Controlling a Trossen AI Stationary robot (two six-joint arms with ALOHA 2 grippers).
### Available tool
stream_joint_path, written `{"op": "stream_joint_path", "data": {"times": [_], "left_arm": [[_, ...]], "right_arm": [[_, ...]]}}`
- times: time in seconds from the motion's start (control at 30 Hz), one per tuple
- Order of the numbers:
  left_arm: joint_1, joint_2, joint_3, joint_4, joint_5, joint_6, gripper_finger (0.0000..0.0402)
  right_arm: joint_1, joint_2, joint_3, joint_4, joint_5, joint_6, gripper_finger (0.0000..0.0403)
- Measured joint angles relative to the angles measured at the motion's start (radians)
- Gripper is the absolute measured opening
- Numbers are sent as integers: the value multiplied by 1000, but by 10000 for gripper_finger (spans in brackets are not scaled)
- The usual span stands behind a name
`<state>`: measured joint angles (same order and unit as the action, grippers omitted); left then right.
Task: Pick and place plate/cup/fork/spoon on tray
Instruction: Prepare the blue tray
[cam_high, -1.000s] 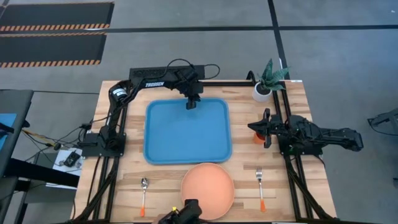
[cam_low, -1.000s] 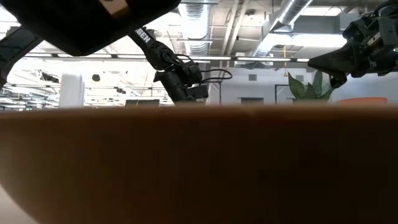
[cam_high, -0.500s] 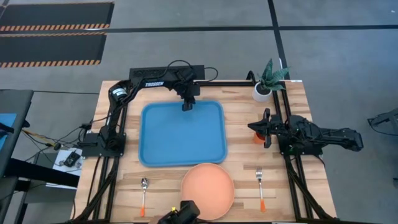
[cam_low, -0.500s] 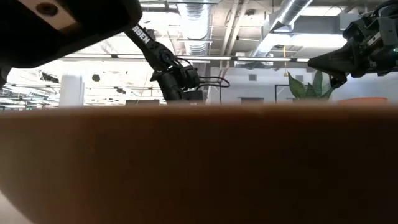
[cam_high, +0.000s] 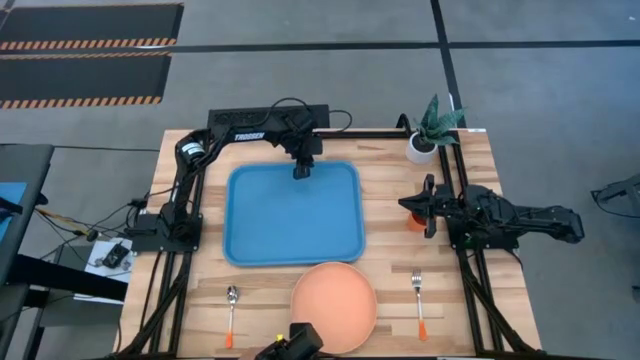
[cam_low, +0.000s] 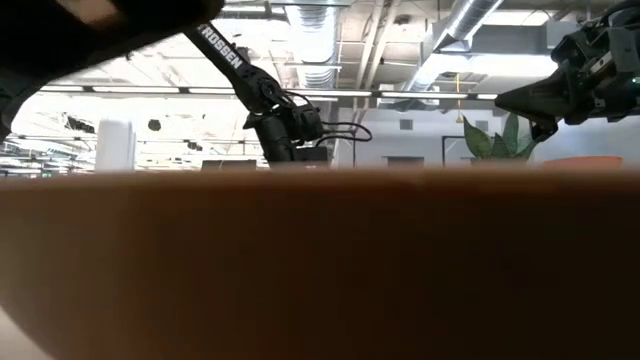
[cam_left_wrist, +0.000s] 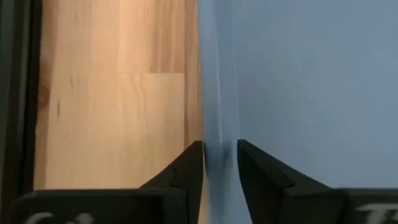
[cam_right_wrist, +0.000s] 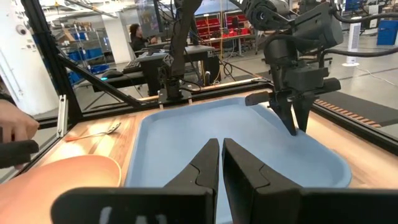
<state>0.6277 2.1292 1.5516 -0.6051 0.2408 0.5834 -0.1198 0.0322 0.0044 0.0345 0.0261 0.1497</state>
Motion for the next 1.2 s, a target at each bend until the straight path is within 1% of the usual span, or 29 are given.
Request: {"op": "stream_joint_path", "data": {"times": [0.13, 0.2, 0.27, 0.37, 0.43, 0.53, 0.6, 0.67, 0.8, 0.9, 1.0, 1.1, 1.2], "left_arm": [[0, -1, 66, -89, -16, -1, 87], [-2, -8, 92, -129, -25, -1, 80], [-9, -31, 95, -152, -42, -2, 65], [-22, -93, 65, -145, -67, -18, 29], [-27, -145, 9, -113, -67, -41, 8], [-31, -248, -125, -26, -73, -86, 6], [-33, -334, -232, 47, -93, -112, 5], [-34, -426, -343, 86, -127, -145, 2], [-35, -629, -534, 80, -189, -224, 2], [-35, -783, -626, -23, -250, -298, 0], [-34, -910, -664, -172, -336, -442, 0], [-33, -991, -666, -353, -412, -624, 0], [-32, -1027, -666, -521, -449, -745, 0]], "right_arm": [[0, 0, 0, 0, 0, 0, 47], [0, 0, 0, 0, 0, 0, 47], [0, 0, 0, 0, 0, 0, 47], [0, 0, 0, 0, 0, 0, 47], [0, 0, 0, 0, 0, 0, 47], [0, 0, 0, 0, 0, 0, 47], [0, 0, 0, 0, 0, 0, 47], [0, 0, 0, 0, 0, 0, 47], [0, 0, 0, 0, 0, 0, 47], [0, 0, 0, 0, 0, 0, 47], [0, 0, 0, 0, 0, 0, 47], [0, 0, 0, 0, 0, 0, 47], [0, 0, 0, 0, 0, 0, 47]]}}
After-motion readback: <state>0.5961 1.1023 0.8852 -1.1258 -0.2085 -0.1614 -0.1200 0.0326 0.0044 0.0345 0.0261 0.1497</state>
